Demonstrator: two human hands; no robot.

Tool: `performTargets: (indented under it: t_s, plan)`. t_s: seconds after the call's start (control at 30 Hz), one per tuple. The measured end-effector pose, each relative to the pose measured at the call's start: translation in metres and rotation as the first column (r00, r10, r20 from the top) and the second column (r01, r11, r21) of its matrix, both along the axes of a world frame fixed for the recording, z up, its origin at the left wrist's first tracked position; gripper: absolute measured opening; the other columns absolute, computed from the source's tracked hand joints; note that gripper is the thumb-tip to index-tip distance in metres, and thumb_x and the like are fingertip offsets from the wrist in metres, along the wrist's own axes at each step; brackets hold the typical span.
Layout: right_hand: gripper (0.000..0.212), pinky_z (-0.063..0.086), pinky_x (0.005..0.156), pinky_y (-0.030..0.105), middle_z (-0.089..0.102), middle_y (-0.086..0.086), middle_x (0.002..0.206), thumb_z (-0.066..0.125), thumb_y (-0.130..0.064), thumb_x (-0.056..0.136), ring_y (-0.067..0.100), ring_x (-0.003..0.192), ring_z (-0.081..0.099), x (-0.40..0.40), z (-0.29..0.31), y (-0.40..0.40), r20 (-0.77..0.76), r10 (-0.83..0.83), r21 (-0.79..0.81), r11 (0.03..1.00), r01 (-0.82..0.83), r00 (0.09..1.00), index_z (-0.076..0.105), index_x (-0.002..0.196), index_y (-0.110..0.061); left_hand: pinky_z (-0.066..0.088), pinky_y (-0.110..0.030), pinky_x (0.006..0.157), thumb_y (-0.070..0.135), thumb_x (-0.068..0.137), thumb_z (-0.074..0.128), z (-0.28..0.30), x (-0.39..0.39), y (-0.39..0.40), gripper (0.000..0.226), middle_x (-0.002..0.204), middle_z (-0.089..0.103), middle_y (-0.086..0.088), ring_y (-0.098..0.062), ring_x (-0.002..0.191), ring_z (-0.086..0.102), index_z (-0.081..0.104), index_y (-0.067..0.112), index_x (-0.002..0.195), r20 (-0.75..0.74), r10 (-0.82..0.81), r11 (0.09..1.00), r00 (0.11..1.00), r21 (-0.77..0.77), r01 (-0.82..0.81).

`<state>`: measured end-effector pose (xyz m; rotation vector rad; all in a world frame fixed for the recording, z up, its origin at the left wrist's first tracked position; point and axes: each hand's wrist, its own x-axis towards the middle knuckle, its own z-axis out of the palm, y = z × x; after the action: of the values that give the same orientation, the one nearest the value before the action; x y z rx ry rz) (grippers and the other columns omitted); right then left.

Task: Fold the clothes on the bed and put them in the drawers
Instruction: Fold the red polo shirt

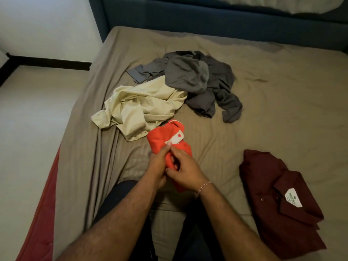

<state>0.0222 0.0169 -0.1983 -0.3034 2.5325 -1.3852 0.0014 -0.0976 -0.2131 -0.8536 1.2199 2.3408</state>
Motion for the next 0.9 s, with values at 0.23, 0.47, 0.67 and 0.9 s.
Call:
performTargets:
  t_s: [0.23, 0.47, 0.67, 0.9]
  plan:
    - [0.065, 0.053, 0.104, 0.044, 0.058, 0.008, 0.134, 0.087, -0.019, 0.081, 0.023, 0.116, 0.062, 0.036, -0.012, 0.036, 0.214, -0.787, -0.159, 0.556, 0.816, 0.578, 0.056, 0.137, -0.016, 0.061, -0.049, 0.089, 0.026, 0.095, 0.054, 0.001, 0.020, -0.003, 0.044, 0.124, 0.072, -0.023, -0.037, 0.110, 0.072, 0.066, 0.003, 0.132, -0.027, 0.108, 0.957, 0.994, 0.272, -0.097]
    - [0.048, 0.053, 0.103, 0.053, 0.061, 0.020, 0.143, 0.063, -0.024, 0.100, 0.037, 0.131, 0.060, 0.057, -0.005, 0.044, 0.777, -0.067, -0.628, -0.012, 0.778, 0.626, 0.055, 0.145, -0.009, 0.062, -0.046, 0.085, 0.025, 0.088, 0.061, 0.020, 0.017, 0.020, 0.048, 0.128, 0.070, -0.024, -0.037, 0.113, 0.071, 0.070, 0.003, 0.129, -0.110, 0.017, 0.949, 0.994, 0.315, 0.018]
    - [0.040, 0.046, 0.111, 0.056, 0.068, 0.021, 0.131, 0.061, 0.004, 0.093, 0.039, 0.124, 0.063, 0.023, 0.011, 0.103, 0.732, -0.453, -0.593, -0.054, 0.803, 0.509, 0.063, 0.133, 0.000, 0.062, -0.036, 0.074, 0.001, 0.092, 0.063, 0.036, -0.023, 0.076, 0.036, 0.114, 0.075, -0.020, -0.027, 0.090, 0.073, 0.067, 0.007, 0.127, -0.151, -0.091, 0.995, 0.984, -0.058, 0.083]
    - [0.045, 0.049, 0.107, 0.048, 0.067, 0.014, 0.135, 0.059, -0.002, 0.097, 0.031, 0.125, 0.064, -0.038, 0.064, 0.224, 0.575, -0.633, -0.727, -0.105, 0.679, 0.518, 0.058, 0.142, -0.006, 0.062, -0.032, 0.077, -0.011, 0.092, 0.058, 0.097, -0.105, 0.202, 0.036, 0.104, 0.076, -0.009, -0.018, 0.085, 0.072, 0.066, 0.011, 0.120, -0.395, -0.226, 0.951, 0.891, 0.110, 0.290]
